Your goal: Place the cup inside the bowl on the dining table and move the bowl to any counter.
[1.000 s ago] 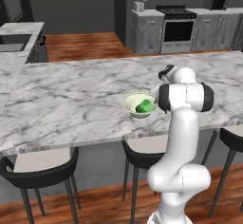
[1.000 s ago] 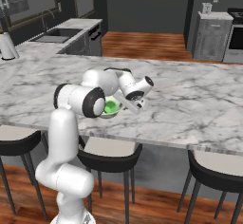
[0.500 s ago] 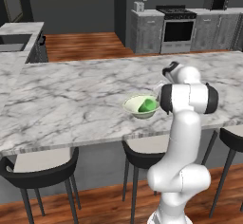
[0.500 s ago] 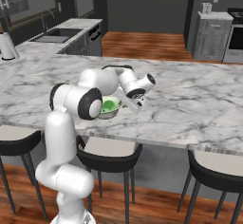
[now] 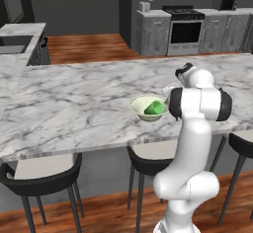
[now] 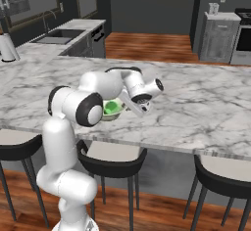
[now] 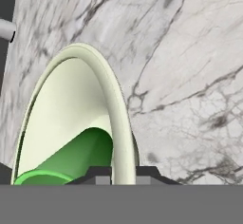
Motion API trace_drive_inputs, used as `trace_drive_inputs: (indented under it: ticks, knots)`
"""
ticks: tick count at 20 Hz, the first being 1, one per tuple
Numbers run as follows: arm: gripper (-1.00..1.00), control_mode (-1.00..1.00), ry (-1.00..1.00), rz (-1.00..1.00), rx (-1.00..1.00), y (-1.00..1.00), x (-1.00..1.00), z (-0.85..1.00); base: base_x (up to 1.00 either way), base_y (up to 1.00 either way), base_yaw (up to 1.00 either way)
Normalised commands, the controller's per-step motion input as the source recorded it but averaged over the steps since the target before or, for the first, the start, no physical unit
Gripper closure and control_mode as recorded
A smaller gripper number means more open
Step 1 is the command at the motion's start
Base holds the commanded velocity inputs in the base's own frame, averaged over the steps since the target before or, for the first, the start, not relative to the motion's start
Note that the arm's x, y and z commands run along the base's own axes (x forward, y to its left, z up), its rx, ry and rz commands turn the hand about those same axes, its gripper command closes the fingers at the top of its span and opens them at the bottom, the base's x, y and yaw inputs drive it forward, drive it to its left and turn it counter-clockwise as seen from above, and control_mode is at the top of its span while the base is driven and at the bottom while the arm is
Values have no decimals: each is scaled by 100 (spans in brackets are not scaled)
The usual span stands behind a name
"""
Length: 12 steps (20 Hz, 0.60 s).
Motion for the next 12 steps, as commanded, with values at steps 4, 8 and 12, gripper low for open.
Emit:
trace_drive_inputs:
  ticks: [4, 8, 12]
  knots:
    - [100, -100, -9, 0, 10, -3, -34, 19, 0, 0, 0]
    - [100, -100, -6, 0, 8, -11, -52, 24, 0, 0, 0]
    - [100, -100, -4, 0, 6, -15, -56, 17, 0, 0, 0]
